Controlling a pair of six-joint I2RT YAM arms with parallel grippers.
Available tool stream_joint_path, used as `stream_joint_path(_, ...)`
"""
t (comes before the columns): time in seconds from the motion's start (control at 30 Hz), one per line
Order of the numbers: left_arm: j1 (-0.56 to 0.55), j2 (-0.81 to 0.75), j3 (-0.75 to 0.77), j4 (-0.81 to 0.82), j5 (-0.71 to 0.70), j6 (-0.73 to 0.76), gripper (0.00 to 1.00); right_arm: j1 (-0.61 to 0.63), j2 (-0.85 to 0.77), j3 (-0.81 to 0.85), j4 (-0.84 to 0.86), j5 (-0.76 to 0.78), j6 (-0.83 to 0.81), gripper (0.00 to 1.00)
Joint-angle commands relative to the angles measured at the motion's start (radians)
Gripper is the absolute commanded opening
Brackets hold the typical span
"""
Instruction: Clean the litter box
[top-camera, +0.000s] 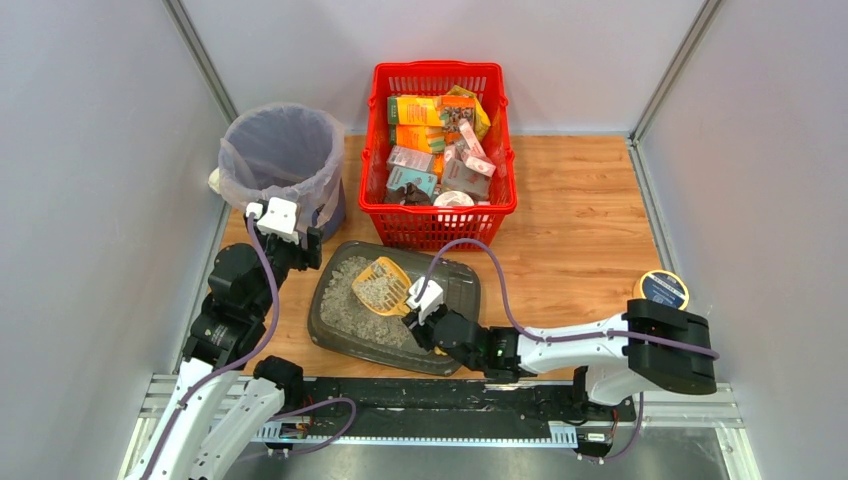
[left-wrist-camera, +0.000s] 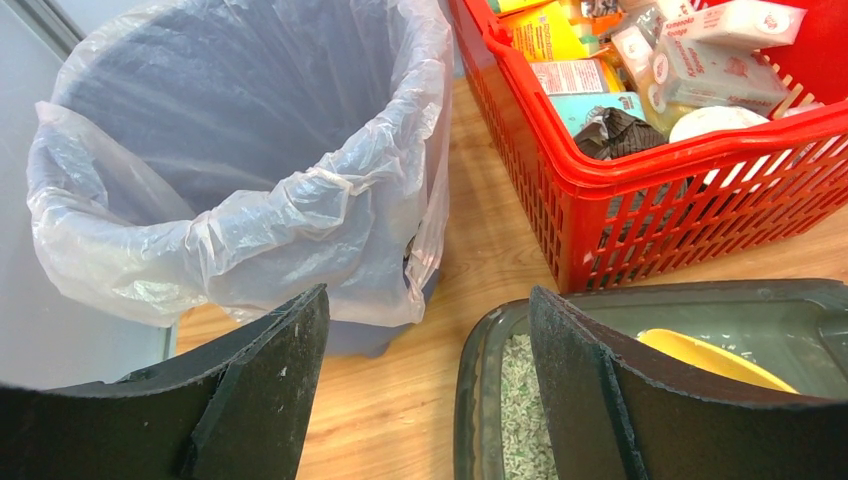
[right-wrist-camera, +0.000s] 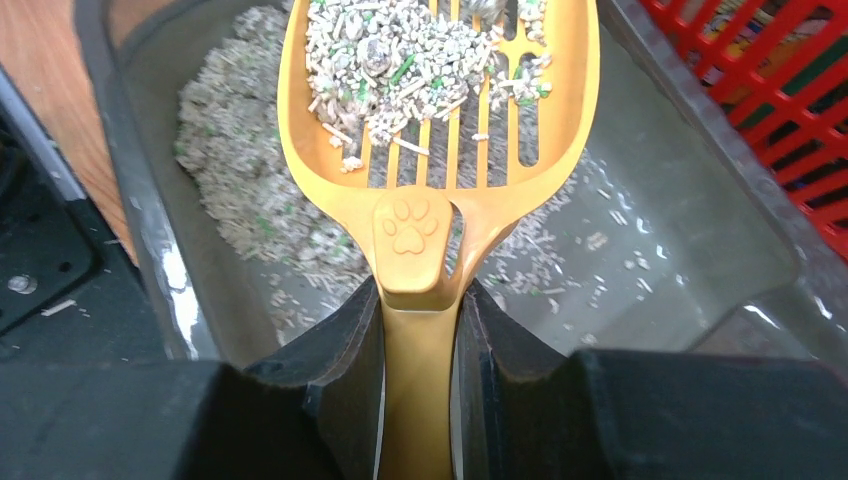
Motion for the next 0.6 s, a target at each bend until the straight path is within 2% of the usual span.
stream_joint_path(0.0,-0.002,-0.001,-0.005,0.052,0.004,0.011,0.81,0.001,-0.063,-0.040,0.103,-0.037,-0.039,0.00)
stream_joint_path(0.03,-0.002,0.001,-0.003,0.050,0.008,0.009,0.81,-0.014,-0.054,-0.032,0.064,0.075,-0.030,0.00)
stream_joint_path(0.07,-0.002,0.004,-0.002,0.047,0.011,0.008,0.81,-0.028,-0.037,-0.029,0.054,0.115,-0.014,0.00)
stream_joint_path(0.1,-0.002,0.005,-0.002,0.046,0.014,0.008,0.81,-0.039,-0.043,-0.040,0.056,0.096,-0.007,0.00)
stream_joint_path(0.13,-0.002,0.005,-0.003,0.049,0.016,0.006,0.81,-0.033,-0.054,-0.052,0.108,-0.017,-0.041,0.00)
stream_joint_path(0.17,-0.002,0.005,-0.005,0.054,0.016,0.008,0.80,-0.021,-0.065,-0.060,0.129,-0.048,-0.049,0.00)
stream_joint_path(0.2,-0.002,0.007,-0.005,0.055,0.016,0.008,0.80,-0.010,-0.063,-0.060,0.137,-0.039,-0.050,0.00)
stream_joint_path(0.27,-0.002,0.010,-0.003,0.049,0.018,0.006,0.81,-0.029,-0.040,-0.052,0.105,0.074,0.005,0.00)
stream_joint_path(0.3,-0.002,0.011,-0.002,0.047,0.019,0.008,0.80,-0.045,-0.043,-0.052,0.094,0.067,0.028,0.00)
stream_joint_path(0.33,-0.002,0.010,-0.003,0.049,0.021,0.008,0.80,-0.050,-0.052,-0.058,0.105,-0.049,0.031,0.00)
stream_joint_path(0.37,-0.002,0.010,-0.005,0.055,0.019,0.008,0.80,-0.034,-0.069,-0.058,0.117,-0.094,0.002,0.00)
stream_joint_path(0.4,-0.002,0.010,-0.006,0.057,0.016,0.008,0.81,-0.016,-0.068,-0.051,0.113,-0.091,-0.012,0.00)
stream_joint_path(0.43,-0.002,0.011,-0.006,0.057,0.016,0.006,0.80,-0.001,-0.060,-0.016,0.046,0.000,-0.015,0.00)
stream_joint_path(0.5,-0.002,0.011,-0.005,0.054,0.019,0.005,0.80,-0.039,-0.031,0.012,-0.036,0.076,0.058,0.00)
stream_joint_path(0.57,-0.002,0.005,-0.006,0.057,0.022,0.005,0.80,-0.083,-0.058,0.003,-0.049,-0.115,0.044,0.00)
